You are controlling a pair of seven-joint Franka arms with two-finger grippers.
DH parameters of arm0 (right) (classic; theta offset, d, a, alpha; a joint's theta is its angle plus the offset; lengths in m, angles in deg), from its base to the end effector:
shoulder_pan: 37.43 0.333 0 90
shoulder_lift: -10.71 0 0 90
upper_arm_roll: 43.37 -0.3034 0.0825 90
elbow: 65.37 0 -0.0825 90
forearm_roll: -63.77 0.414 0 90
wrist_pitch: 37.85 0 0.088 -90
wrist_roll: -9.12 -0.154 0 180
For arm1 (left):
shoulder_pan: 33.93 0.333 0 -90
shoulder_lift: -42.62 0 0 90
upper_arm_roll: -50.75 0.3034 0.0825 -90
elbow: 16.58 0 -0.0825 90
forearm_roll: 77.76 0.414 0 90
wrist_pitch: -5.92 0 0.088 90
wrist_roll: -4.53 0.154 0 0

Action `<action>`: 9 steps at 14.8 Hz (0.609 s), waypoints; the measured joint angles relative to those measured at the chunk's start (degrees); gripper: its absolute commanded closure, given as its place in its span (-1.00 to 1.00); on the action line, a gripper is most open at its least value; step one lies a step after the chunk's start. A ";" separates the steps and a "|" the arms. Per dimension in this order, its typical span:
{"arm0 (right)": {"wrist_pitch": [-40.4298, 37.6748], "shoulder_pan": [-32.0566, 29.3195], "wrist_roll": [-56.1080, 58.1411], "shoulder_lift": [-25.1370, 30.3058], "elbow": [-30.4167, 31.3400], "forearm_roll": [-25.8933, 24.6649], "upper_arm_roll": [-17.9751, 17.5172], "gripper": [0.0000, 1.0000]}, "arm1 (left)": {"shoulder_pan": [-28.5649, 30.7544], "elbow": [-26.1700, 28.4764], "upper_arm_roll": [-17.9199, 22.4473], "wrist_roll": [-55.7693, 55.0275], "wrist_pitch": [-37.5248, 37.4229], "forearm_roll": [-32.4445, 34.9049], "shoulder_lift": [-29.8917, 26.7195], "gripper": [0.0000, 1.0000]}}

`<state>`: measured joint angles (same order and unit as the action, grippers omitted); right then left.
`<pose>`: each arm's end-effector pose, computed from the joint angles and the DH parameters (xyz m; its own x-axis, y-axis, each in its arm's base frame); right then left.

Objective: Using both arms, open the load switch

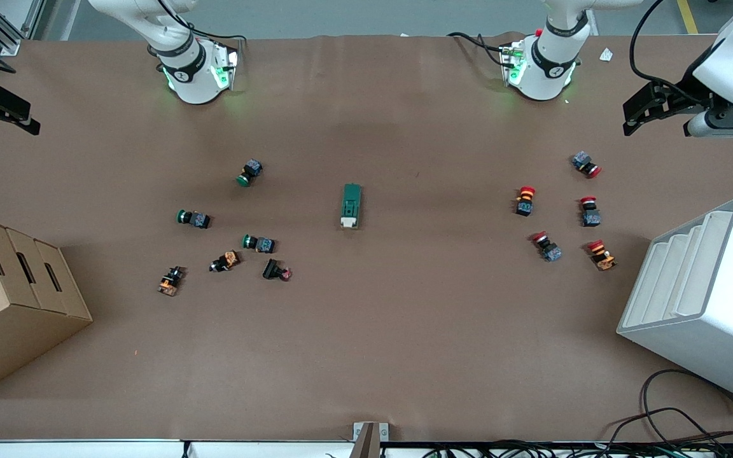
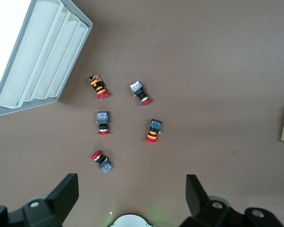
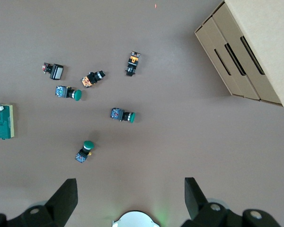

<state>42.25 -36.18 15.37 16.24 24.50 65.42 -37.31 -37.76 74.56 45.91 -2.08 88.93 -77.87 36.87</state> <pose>0.5315 -0.0424 0.6056 0.9971 0.0314 -0.0697 0.0282 -0.9985 -0.0467 0.5328 -0.0836 0.6009 0.9985 -0.0353 -0.0409 -0.0358 -0.9993 -0.0113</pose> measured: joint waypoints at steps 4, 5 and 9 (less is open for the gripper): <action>-0.01 0.00 1.13 0.00 0.02 0.00 0.00 -1.00 | 0.00 -0.03 0.00 0.00 -0.60 0.00 0.01 -1.00; -0.03 0.00 1.42 0.00 0.03 0.00 0.00 -1.00 | -0.03 -0.03 -0.01 0.00 -0.60 0.00 0.09 -1.00; -0.07 0.02 2.01 0.00 0.04 -0.32 -0.04 -1.00 | -1.40 0.09 -2.04 -1.71 3.49 -2.92 3.35 -1.00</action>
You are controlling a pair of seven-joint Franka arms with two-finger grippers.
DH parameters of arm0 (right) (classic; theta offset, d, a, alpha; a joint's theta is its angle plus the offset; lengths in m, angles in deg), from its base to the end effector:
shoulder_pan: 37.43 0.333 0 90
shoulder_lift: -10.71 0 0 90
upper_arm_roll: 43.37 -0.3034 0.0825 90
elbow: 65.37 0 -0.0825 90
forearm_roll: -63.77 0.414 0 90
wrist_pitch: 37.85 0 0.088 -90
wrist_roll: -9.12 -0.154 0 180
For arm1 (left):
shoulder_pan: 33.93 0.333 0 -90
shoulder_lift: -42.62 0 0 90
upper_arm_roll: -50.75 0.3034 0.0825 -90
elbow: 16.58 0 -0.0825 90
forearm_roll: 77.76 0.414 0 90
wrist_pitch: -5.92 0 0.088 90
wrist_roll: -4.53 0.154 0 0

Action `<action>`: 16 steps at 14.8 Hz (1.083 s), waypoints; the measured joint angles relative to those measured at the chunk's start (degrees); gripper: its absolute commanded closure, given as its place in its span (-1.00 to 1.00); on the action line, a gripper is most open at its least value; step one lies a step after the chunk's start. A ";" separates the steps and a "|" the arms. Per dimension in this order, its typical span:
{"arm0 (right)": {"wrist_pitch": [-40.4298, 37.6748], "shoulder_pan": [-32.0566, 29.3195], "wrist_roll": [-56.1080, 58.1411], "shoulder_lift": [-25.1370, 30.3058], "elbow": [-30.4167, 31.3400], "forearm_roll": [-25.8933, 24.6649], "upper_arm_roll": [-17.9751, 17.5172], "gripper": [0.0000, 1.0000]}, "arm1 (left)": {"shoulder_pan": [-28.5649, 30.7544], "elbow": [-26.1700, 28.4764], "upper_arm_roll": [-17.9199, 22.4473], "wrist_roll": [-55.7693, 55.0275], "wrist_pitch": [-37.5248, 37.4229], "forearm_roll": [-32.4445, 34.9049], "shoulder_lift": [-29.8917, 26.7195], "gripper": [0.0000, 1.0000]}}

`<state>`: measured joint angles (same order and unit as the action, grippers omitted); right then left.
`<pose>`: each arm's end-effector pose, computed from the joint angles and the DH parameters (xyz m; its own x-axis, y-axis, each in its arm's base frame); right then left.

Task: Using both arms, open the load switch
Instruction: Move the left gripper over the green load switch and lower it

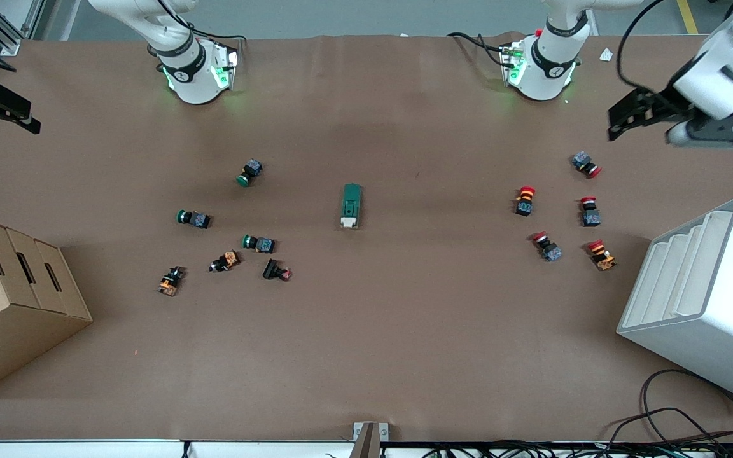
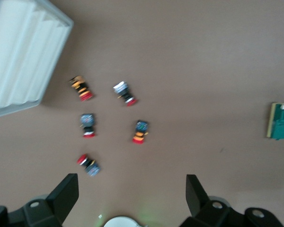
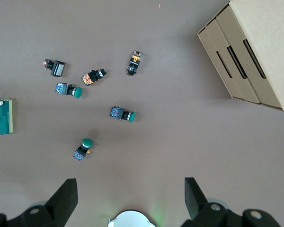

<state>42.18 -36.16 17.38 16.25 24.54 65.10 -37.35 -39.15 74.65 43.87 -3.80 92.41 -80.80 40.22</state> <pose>0.5313 -0.0428 0.6052 0.9953 0.0666 -0.0706 0.0636 -0.9970 -0.0438 0.5491 -0.1275 0.5731 0.9965 -0.0686 -0.0476 -0.0667 -0.9969 0.0416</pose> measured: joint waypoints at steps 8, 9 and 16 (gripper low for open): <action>-0.05 0.00 0.07 0.03 0.00 -0.49 -0.02 -1.00 | -8.71 2.11 -16.35 -36.51 12.95 0.50 10.37 -1.00; -0.03 0.00 0.07 0.05 -0.04 -0.49 -0.03 -1.00 | -11.75 3.37 -16.69 -40.06 15.86 1.91 11.25 -1.00; 0.48 -0.01 0.07 0.01 -0.54 -0.56 -0.02 -1.00 | -30.62 8.33 -16.96 -69.80 33.12 21.00 22.17 -1.00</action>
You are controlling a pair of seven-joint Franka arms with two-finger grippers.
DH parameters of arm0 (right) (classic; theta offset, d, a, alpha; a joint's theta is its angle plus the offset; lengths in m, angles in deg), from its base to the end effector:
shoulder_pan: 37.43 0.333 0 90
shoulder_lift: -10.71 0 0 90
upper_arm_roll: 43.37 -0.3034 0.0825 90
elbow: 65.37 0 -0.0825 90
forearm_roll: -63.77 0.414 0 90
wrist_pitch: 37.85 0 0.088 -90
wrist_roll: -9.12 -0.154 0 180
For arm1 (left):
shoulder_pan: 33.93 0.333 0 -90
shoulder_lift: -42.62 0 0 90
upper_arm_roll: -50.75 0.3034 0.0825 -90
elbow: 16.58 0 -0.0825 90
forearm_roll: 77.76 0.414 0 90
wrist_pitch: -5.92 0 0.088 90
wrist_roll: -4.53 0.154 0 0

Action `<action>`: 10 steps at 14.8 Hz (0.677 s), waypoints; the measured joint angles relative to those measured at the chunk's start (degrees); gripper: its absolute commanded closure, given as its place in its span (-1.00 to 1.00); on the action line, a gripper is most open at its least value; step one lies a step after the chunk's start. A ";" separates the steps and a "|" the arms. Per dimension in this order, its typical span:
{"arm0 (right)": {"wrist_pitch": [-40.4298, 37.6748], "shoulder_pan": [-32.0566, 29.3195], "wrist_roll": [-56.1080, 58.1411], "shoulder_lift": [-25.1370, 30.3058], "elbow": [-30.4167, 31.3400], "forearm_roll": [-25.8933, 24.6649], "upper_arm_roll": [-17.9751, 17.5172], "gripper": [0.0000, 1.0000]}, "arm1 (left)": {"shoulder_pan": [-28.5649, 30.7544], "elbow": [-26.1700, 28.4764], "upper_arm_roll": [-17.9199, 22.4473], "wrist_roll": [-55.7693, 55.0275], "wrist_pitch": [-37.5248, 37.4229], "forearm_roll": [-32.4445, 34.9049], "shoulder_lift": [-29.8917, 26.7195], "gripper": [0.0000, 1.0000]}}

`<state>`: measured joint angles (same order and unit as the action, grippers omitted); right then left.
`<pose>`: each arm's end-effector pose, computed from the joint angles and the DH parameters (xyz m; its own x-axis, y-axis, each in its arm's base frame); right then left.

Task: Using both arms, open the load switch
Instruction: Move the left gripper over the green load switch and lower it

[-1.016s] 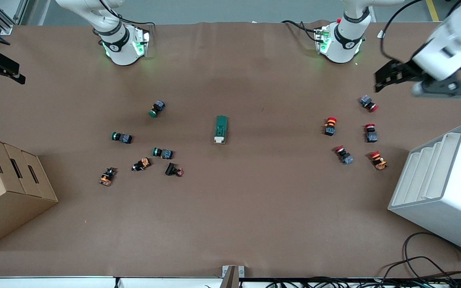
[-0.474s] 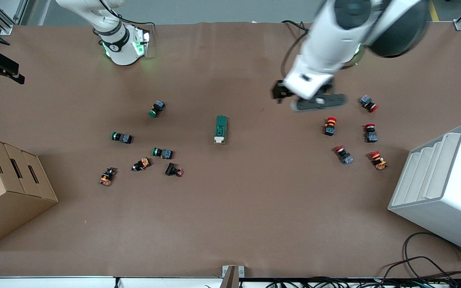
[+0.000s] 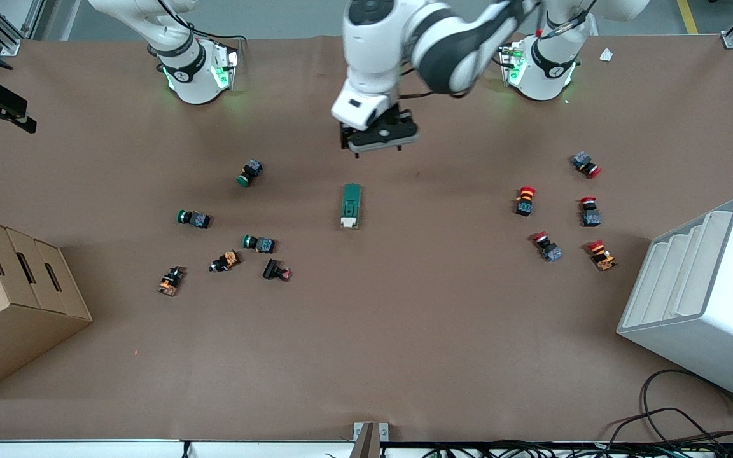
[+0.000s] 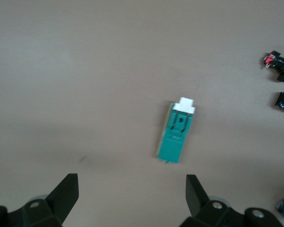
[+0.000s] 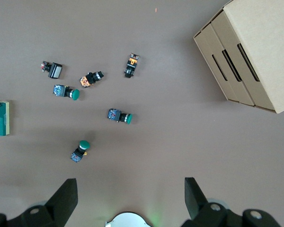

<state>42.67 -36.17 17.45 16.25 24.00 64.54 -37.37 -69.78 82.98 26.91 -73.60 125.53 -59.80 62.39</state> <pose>0.5328 -0.0445 0.6104 0.9963 0.0660 -0.0542 0.0643 -0.9974 -0.0316 0.3753 -0.5592 0.3247 0.9706 0.1929 0.1438 0.1946 -0.9809 0.0022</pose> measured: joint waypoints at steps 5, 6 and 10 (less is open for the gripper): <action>0.56 -0.06 0.00 -1.18 -0.30 0.00 0.17 -1.00 | -6.21 -0.19 0.04 -14.40 5.83 20.13 10.52 -0.99; 0.66 -0.07 0.00 -1.58 -0.31 0.00 0.18 -1.00 | -7.26 -0.22 0.03 -18.05 6.36 24.51 12.37 -0.99; 1.70 -0.07 0.00 -3.52 -0.33 -0.16 0.20 -1.00 | -11.35 -0.31 0.02 -31.09 6.66 41.16 18.42 -0.99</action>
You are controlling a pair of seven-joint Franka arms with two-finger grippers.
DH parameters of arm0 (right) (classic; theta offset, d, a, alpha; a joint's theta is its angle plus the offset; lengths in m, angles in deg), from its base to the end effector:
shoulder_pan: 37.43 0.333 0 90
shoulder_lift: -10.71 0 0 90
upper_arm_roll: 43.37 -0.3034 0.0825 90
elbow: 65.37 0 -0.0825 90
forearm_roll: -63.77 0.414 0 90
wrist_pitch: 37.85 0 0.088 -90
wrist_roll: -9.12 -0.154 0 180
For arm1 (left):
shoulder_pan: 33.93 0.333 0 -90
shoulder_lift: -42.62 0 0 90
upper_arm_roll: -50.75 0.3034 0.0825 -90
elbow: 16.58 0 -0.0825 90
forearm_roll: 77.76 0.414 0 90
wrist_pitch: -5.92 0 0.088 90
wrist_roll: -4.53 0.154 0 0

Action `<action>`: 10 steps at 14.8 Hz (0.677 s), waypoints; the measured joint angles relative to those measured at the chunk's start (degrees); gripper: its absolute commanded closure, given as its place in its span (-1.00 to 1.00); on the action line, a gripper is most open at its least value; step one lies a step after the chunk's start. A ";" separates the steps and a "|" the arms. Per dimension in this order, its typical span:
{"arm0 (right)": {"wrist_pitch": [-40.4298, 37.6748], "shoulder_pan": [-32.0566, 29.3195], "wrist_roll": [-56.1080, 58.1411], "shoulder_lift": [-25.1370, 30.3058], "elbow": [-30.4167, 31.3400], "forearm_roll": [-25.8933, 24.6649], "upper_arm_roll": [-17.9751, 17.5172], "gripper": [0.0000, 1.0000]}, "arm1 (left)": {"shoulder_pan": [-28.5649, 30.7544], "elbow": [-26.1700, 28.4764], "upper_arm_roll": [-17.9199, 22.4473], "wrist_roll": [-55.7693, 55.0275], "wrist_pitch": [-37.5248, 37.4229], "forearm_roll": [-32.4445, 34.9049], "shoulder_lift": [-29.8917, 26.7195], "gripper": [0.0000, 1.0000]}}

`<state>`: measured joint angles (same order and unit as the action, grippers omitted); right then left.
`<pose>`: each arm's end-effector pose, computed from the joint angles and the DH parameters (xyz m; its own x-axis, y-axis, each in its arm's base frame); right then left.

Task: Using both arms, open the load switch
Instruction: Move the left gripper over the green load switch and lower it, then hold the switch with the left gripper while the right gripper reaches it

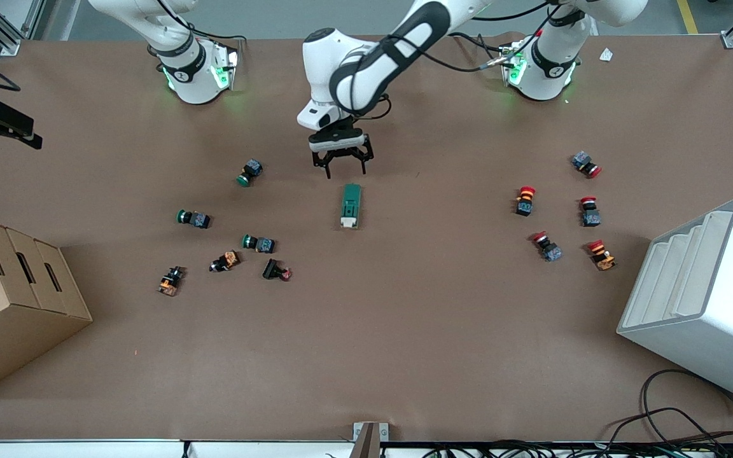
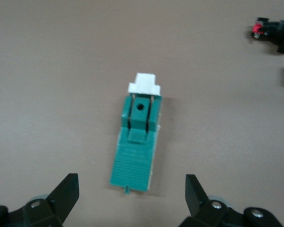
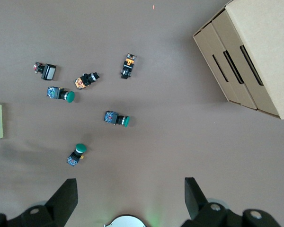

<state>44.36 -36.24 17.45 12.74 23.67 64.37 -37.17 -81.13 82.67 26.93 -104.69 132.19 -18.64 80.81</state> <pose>0.5536 -0.0477 0.5822 0.9949 0.0600 -0.0809 0.0580 -0.9980 -0.0263 0.2888 -0.6199 0.1461 0.8621 0.0344 0.5055 0.0713 -0.9960 -0.0538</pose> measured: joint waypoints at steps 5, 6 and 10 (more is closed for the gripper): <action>1.31 -0.22 0.00 -5.34 0.12 -0.41 0.23 -1.00 | -2.32 1.20 0.03 -9.99 -0.20 15.90 3.85 -0.99; 1.33 -0.54 0.00 -7.04 0.12 -1.06 0.36 -1.00 | -2.31 2.13 0.06 -11.62 -0.28 17.46 3.93 -0.99; 1.64 -0.77 -1.98 -11.60 0.16 -2.08 0.53 -1.00 | -2.19 6.29 0.44 -22.79 -0.76 27.28 3.96 -0.99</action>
<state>46.00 -37.01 15.47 1.14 23.83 62.29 -36.64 -83.32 88.96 27.37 -127.47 131.42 8.64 84.77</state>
